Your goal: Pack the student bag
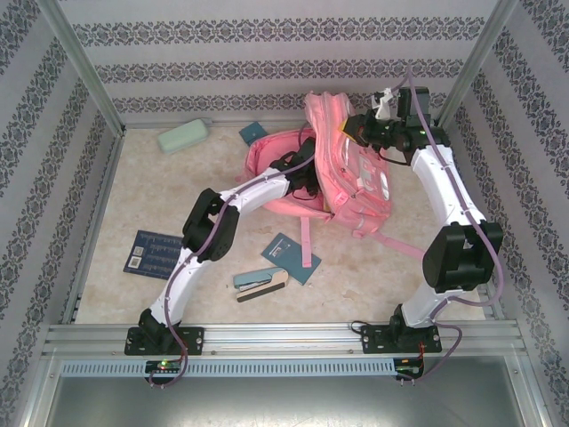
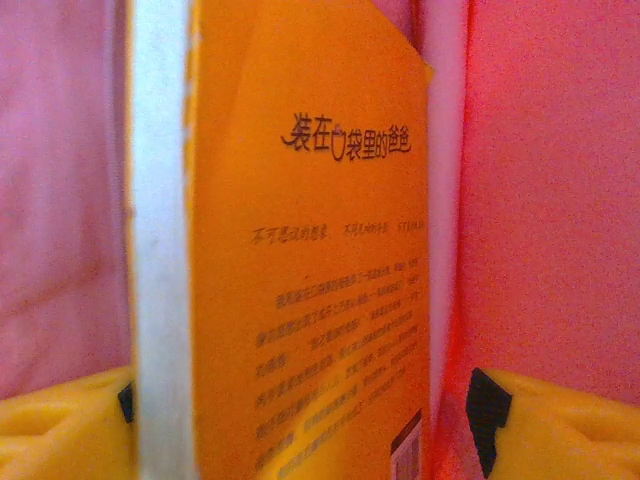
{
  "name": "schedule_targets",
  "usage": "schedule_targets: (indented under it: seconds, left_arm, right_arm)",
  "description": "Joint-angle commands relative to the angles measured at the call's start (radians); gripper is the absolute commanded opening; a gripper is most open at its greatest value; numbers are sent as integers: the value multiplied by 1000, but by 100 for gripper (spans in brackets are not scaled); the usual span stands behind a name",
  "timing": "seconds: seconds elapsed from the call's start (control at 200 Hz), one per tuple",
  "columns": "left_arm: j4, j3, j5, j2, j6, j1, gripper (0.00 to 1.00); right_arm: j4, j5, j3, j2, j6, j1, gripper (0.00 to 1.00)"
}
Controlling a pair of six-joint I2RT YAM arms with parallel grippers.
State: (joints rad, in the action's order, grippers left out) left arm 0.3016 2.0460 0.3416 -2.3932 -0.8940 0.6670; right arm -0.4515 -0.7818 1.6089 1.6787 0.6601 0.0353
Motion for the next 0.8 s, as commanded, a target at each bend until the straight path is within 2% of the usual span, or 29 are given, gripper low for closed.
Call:
schedule_targets:
  seconds: [0.0, 0.415, 0.575, 0.799]
  left_arm:
    - [92, -22, -50, 134, 107, -15, 80]
    - [131, -321, -27, 432, 151, -157, 81]
    - [188, -457, -86, 568, 178, -212, 81]
    - [249, -645, -148, 694, 150, -351, 78]
  right_arm:
    - [117, -27, -8, -35, -46, -27, 0]
    - [31, 153, -171, -101, -224, -34, 0]
    - [49, 179, -246, -114, -266, -31, 0]
    - [58, 237, -292, -89, -280, 4, 0]
